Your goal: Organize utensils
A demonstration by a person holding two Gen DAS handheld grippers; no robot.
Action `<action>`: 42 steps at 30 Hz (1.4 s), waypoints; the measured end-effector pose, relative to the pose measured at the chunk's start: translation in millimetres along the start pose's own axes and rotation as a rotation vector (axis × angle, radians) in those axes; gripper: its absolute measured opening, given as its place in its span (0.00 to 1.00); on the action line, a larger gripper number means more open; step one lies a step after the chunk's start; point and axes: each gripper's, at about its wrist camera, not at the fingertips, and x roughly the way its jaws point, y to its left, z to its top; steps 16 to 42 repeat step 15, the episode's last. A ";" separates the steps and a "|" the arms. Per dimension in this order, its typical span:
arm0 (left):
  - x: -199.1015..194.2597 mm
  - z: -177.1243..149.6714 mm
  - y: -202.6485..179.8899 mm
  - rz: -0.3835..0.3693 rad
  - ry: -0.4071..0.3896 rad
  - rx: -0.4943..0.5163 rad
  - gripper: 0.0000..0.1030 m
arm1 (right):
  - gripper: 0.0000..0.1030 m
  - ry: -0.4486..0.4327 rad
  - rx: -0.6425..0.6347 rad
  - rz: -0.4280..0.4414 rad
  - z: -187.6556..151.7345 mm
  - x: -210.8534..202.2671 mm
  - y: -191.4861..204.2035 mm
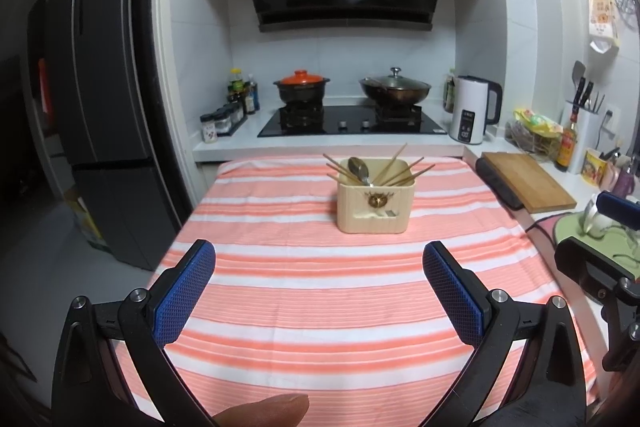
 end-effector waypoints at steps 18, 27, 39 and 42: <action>-6.6 0.3 10.1 -0.102 -0.036 -0.041 1.00 | 1.00 -0.003 0.017 -0.010 -0.3 -3.8 -7.8; -6.6 0.3 10.1 -0.102 -0.036 -0.041 1.00 | 1.00 -0.003 0.017 -0.010 -0.3 -3.8 -7.8; -6.6 0.3 10.1 -0.102 -0.036 -0.041 1.00 | 1.00 -0.003 0.017 -0.010 -0.3 -3.8 -7.8; -6.6 0.3 10.1 -0.102 -0.036 -0.041 1.00 | 1.00 -0.003 0.017 -0.010 -0.3 -3.8 -7.8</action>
